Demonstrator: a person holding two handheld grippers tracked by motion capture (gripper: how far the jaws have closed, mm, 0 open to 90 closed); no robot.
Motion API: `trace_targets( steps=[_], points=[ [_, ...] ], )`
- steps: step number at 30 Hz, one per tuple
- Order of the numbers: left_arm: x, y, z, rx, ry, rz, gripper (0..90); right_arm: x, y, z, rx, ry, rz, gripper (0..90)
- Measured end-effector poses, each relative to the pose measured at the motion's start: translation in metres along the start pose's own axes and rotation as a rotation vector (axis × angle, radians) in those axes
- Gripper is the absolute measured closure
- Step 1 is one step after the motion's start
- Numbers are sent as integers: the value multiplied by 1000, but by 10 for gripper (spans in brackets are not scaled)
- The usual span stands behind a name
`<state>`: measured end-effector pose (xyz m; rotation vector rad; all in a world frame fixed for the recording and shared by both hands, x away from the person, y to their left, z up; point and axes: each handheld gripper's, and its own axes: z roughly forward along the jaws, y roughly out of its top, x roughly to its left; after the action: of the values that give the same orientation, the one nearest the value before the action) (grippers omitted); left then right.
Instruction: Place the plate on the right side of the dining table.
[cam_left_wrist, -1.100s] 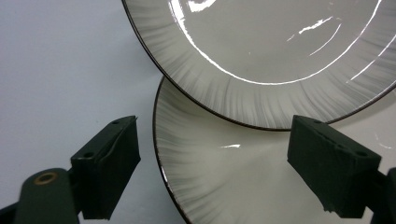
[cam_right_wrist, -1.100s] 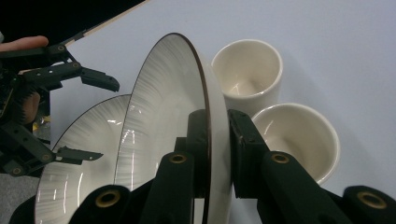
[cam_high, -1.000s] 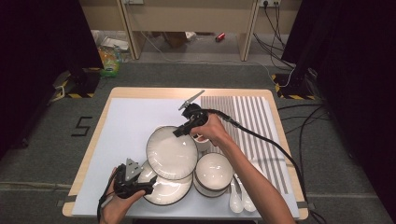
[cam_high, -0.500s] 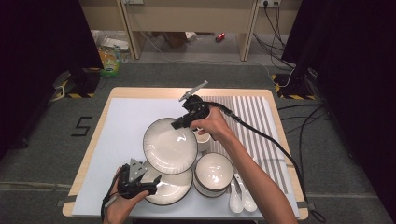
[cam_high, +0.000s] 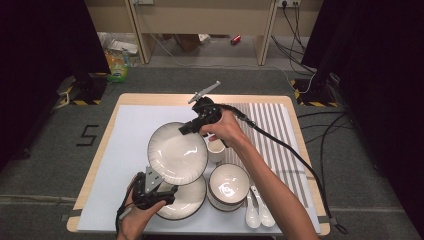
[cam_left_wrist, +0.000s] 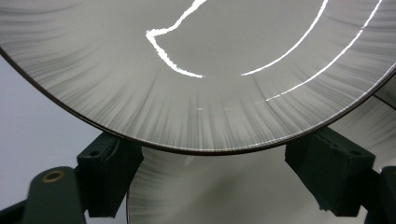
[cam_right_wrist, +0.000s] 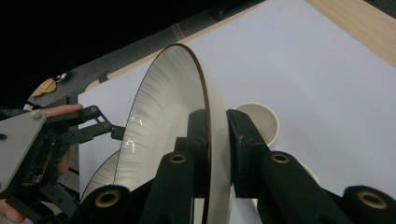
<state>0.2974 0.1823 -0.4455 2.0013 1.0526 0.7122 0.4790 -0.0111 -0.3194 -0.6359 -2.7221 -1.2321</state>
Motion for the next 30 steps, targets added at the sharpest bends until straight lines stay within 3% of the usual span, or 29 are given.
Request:
trace_targets(
  steps=[8,20,30],
  points=[
    [-2,17,2,-7,-16,17,184,-1,2,-21,-27,-32,3,801],
    [-1,26,10,14,-33,40,185,-4,2,-29,-31,-38,12,791],
    [-2,36,17,3,-42,50,184,-9,0,-39,-51,-44,26,785]
  ],
)
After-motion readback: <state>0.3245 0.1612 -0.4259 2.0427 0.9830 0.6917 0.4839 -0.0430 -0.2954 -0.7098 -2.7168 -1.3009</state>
